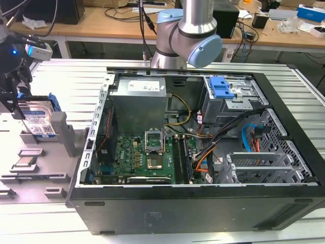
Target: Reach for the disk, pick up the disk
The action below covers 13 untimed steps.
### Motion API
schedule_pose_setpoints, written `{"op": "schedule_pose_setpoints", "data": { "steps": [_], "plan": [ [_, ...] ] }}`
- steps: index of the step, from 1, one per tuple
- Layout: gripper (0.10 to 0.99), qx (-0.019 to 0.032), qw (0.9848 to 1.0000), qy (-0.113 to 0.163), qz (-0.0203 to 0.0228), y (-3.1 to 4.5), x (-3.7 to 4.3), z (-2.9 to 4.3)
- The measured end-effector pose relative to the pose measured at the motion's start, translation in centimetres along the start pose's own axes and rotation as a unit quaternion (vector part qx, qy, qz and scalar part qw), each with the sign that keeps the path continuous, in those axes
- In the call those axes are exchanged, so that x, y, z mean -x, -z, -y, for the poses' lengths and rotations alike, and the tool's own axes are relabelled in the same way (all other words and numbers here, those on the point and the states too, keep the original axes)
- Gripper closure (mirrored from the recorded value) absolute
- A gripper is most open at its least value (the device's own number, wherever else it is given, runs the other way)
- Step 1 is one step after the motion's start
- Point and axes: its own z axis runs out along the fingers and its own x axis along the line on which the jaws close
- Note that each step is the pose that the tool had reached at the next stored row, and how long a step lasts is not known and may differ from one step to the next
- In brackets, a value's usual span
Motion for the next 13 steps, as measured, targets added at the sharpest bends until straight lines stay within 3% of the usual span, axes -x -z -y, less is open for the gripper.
{"op": "schedule_pose_setpoints", "data": {
  "steps": [6, 7, 9, 13],
  "plan": [
    [0.439, -0.0001, 1.0, 0.0, 0.0, -0.02, 0.0, 0.01],
    [0.569, -0.0001, 1.0, 0.0, 0.0001, -0.02, 0.0, 0.01],
    [0.686, -0.0001, 1.0, 0.0, 0.0002, -0.03, 0.0, 0.01],
    [0.718, -0.0002, 1.0, 0.0, 0.0001, -0.03, 0.0, 0.01]
  ]
}}
